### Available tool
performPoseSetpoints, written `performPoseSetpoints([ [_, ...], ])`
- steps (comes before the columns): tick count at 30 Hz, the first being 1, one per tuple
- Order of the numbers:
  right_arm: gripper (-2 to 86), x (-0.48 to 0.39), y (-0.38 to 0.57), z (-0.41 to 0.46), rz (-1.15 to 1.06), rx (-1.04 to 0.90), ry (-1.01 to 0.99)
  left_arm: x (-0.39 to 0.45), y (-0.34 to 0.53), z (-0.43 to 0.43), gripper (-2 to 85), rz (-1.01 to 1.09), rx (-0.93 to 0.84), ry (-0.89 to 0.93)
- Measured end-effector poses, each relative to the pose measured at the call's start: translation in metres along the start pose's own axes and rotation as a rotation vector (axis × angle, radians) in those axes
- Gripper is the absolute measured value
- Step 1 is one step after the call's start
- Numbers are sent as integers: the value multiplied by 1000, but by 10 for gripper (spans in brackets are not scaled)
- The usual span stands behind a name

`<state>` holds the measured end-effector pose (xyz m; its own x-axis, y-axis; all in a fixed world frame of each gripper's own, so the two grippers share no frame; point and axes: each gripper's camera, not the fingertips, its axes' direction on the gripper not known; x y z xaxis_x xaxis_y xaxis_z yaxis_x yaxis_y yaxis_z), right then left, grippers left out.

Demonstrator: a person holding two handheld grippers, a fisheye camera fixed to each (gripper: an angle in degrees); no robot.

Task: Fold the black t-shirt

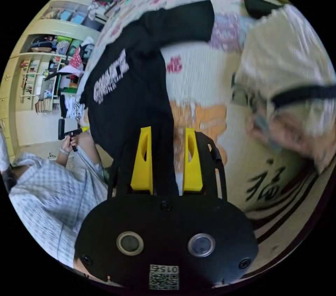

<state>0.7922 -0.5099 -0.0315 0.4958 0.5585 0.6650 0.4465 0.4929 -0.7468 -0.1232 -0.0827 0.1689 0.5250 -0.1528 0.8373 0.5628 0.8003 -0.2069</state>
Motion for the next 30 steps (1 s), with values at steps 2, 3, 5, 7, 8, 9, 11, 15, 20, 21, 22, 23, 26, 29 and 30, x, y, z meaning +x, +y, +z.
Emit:
performPoseSetpoints([
  [2,136,5,25,19,24,-69,-3,0,15,28,122,-21,-147,45],
  [3,135,7,38,32,34,-128,-19,1,16,33,125,-20,-177,62],
  [5,130,9,50,49,30,-191,-3,11,15,41,131,35,-233,-15],
  [7,82,11,55,56,27,-144,-17,15,14,48,126,65,-274,-82],
  [8,64,11,54,61,15,-174,-21,16,13,51,108,71,-271,-103],
  [9,36,11,52,70,-9,-228,-22,16,13,51,92,79,-271,-131],
  [11,11,10,49,79,-24,-271,-23,12,16,48,19,80,-267,-200],
  [15,3,15,54,75,8,-240,-133,2,35,23,2,80,-253,-91],
  [20,7,12,73,91,38,-278,-204,-11,55,-9,8,102,-222,-89],
  [21,10,12,75,100,45,-278,-234,-14,55,-6,12,100,-231,-97],
  [22,17,15,76,109,70,-265,-249,-18,55,2,20,90,-262,-107],
  [23,20,16,76,114,82,-261,-247,-22,55,12,42,77,-302,-123],
  [26,53,19,76,138,114,-301,-181,-24,59,21,73,94,-385,-147],
  [29,62,13,76,135,103,-189,-203,-22,63,-6,80,131,-264,-198],
  [30,62,6,71,132,79,-128,-222,-24,62,-14,81,129,-220,-217],
])
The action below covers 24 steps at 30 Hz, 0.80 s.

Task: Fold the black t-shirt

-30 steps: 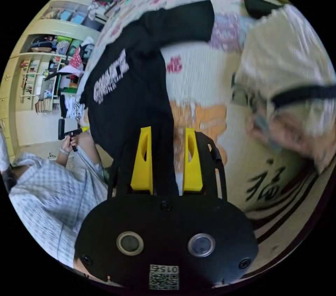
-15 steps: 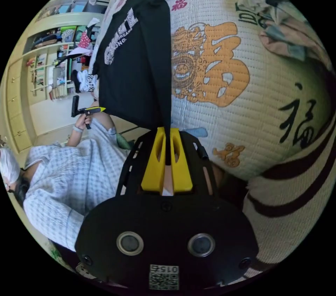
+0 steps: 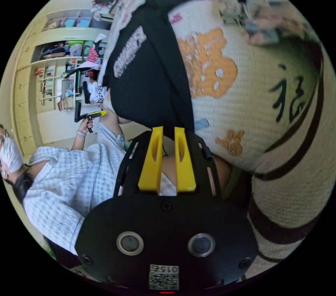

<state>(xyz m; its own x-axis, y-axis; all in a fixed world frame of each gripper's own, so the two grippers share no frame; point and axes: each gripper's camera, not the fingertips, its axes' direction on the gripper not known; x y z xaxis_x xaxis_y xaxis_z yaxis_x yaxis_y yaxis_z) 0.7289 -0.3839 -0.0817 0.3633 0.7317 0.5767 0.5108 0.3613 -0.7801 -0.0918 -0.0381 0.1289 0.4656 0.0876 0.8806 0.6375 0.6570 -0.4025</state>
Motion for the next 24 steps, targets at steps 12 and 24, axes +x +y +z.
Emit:
performPoseSetpoints([
  [12,63,-224,-185,129,-681,-37,-185,-133,-17,-33,131,-432,555,-151],
  [24,118,-457,-295,395,-991,-343,175,-145,62,19,104,-470,767,17],
])
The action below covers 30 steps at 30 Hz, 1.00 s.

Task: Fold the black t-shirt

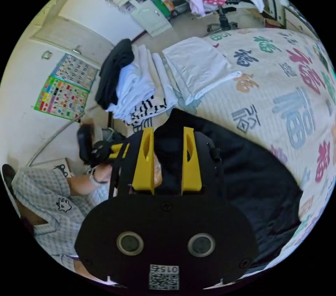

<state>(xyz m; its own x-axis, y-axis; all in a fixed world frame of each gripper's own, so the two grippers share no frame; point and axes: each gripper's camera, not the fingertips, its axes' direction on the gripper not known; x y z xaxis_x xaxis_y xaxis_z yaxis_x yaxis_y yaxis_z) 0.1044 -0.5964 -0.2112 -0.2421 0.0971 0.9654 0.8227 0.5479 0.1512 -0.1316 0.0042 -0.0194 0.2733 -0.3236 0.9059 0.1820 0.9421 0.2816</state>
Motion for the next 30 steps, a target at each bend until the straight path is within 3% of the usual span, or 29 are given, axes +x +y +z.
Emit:
performPoseSetpoints([
  [3,130,-4,-51,53,-23,-139,98,-11,5,-4,107,-1,20,43],
  [5,128,-2,-69,80,-11,-209,183,-17,1,12,102,12,-70,73],
  [7,67,0,-81,114,-20,-346,239,-22,1,15,68,2,-64,65],
  [9,13,-7,-84,121,-64,-342,374,-30,2,17,22,-36,-69,96],
  [11,5,-11,-88,124,-103,-364,365,-40,5,15,-2,-66,-56,217],
  [16,-1,1,-92,77,52,-42,304,-47,17,-9,-8,-113,92,221],
  [21,16,15,-83,80,144,-35,257,-44,22,-8,-9,-186,110,145],
  [24,77,14,-77,74,165,-60,255,-33,22,0,-9,-169,72,140],
  [27,110,-2,-61,39,160,36,288,-14,23,-2,-8,-113,104,92],
  [30,111,-26,-16,-12,95,186,158,4,25,-5,-3,-63,137,93],
])
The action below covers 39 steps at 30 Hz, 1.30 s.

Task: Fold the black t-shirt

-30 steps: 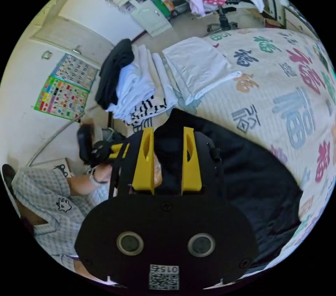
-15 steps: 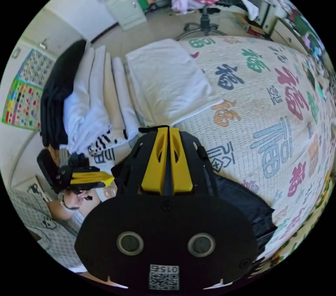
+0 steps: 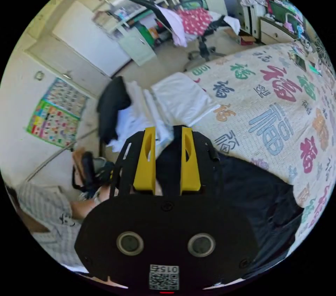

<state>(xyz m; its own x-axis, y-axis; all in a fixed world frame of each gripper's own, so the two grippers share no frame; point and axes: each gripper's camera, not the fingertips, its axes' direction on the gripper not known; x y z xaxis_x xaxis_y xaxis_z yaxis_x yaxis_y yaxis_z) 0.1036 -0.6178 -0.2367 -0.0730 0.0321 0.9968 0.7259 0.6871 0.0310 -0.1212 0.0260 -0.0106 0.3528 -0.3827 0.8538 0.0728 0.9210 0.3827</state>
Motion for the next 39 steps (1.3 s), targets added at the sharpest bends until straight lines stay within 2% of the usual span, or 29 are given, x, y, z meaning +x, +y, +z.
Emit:
performPoseSetpoints([
  [3,103,-5,75,-65,-40,122,-123,18,1,3,17,34,-43,62],
  [6,91,9,185,-122,48,186,-58,41,5,5,59,41,-144,154],
  [8,84,23,262,-152,183,186,33,71,19,7,76,87,-269,184],
  [10,89,40,370,-187,444,154,185,96,36,11,83,151,-391,170],
  [13,102,51,491,-216,747,73,243,132,63,25,91,223,-584,132],
  [16,112,58,577,-229,938,39,194,166,75,39,98,265,-682,110],
  [20,122,71,632,-232,1036,-1,80,207,100,70,110,325,-871,15],
  [21,115,75,640,-233,1033,-4,44,212,102,73,110,328,-875,5],
  [24,73,75,651,-252,1021,-49,108,238,106,81,67,347,-852,-109],
  [26,41,75,656,-265,990,-92,106,252,105,85,11,334,-863,-107],
  [28,13,74,665,-283,943,-99,-19,261,104,83,1,309,-872,-53],
  [33,2,64,695,-329,946,-53,-4,297,104,69,-6,325,-820,-35],
  [39,4,63,724,-350,1010,-79,4,337,114,97,7,291,-853,-118],
])
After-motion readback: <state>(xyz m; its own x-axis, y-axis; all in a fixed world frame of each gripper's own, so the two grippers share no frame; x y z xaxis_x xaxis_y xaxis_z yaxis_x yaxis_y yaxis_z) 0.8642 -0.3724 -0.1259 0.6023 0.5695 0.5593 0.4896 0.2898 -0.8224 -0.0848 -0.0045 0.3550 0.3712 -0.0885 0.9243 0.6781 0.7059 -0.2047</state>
